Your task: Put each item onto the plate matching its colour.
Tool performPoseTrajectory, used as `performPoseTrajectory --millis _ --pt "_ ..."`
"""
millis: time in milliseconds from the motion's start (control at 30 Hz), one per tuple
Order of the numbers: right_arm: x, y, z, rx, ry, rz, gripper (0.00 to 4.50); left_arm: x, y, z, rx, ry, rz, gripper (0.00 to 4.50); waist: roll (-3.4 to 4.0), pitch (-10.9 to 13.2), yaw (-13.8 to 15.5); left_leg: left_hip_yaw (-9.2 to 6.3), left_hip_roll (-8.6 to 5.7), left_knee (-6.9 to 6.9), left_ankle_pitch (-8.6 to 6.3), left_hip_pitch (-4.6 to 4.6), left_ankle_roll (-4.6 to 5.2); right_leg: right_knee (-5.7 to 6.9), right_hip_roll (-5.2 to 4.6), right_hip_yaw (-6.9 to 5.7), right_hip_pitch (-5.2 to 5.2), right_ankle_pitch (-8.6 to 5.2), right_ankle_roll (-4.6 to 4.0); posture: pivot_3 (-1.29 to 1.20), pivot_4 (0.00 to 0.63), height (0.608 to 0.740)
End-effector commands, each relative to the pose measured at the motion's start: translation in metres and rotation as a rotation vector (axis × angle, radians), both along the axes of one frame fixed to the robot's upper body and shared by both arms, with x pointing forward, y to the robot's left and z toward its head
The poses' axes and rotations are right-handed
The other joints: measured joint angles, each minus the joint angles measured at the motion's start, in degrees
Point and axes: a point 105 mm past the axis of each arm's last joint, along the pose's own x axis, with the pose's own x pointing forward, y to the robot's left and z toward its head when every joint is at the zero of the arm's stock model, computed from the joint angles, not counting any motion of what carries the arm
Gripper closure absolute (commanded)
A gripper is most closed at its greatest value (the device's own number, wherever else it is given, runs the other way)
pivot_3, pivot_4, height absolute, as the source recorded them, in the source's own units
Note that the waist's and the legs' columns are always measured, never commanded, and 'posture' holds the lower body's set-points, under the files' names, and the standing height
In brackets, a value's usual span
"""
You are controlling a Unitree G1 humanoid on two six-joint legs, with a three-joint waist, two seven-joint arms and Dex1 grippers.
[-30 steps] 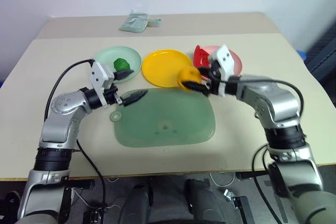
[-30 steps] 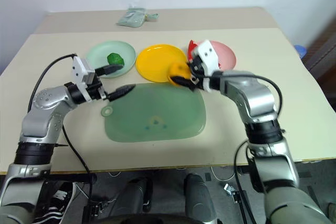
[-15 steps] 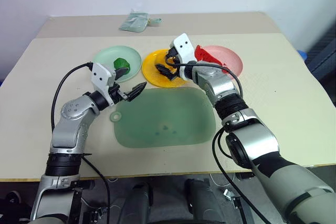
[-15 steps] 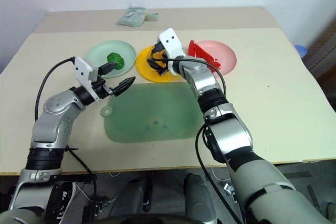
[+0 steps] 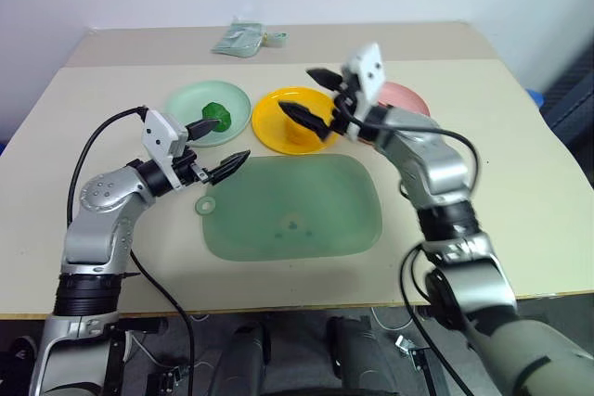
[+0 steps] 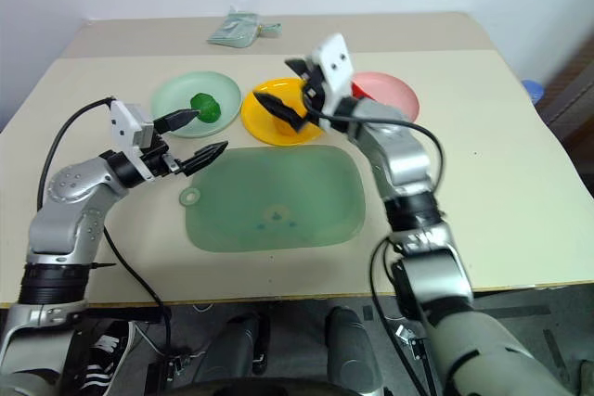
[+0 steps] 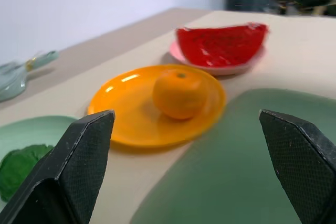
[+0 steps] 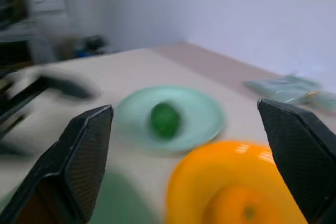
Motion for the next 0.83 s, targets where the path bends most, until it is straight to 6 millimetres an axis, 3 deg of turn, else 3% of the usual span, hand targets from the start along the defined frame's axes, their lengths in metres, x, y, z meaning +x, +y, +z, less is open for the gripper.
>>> performPoseTrajectory --millis 33,167,333,467,633,833 --pt "-0.026 -0.024 0.005 -0.104 -0.087 0.030 0.03 -0.005 0.010 0.005 0.049 -0.035 -0.023 0.00 0.00 0.0 0.0 0.00 0.00 0.02 0.00 0.00 0.00 0.00 0.00 0.00 0.00 0.00 0.00 0.00 0.150 0.740" --pt "-0.052 -0.055 -0.003 -0.169 -0.107 0.110 0.03 -0.008 0.012 0.004 0.039 -0.017 -0.096 0.00 0.00 0.0 -0.1 0.02 0.01 0.02 0.00 0.05 0.00 0.01 0.03 0.01 0.02 0.00 0.00 0.00 0.150 0.740" --pt "-0.107 -0.077 -0.021 -0.221 0.024 0.298 0.03 -0.019 0.011 -0.001 0.045 0.050 -0.223 0.00 -0.01 0.0 0.2 0.02 0.02 0.01 -0.02 0.03 0.04 -0.10 0.02 0.00 0.09 -0.02 0.01 0.00 0.150 0.740" --pt "-0.109 -0.094 -0.020 -0.238 0.018 0.187 0.03 -0.020 -0.001 -0.002 0.096 0.011 -0.261 0.00 -0.01 0.0 0.2 0.03 0.03 0.11 -0.02 0.07 0.04 -0.06 0.02 0.02 0.13 -0.01 0.02 0.00 0.150 0.740" --pt "-0.110 -0.088 -0.021 -0.219 0.014 0.129 0.03 -0.012 -0.006 -0.010 0.121 0.014 -0.318 0.00 -0.03 0.0 0.8 0.02 0.03 0.15 -0.02 0.10 0.04 -0.05 0.04 0.01 0.18 -0.01 0.01 0.00 0.150 0.740" --pt "-0.110 -0.096 -0.012 -0.201 -0.002 0.086 0.03 -0.011 -0.017 -0.011 0.091 -0.015 -0.338 0.00 -0.04 0.0 1.5 0.02 0.01 0.21 -0.02 0.05 0.04 -0.09 0.00 0.01 0.19 0.00 0.03 0.00 0.150 0.740"
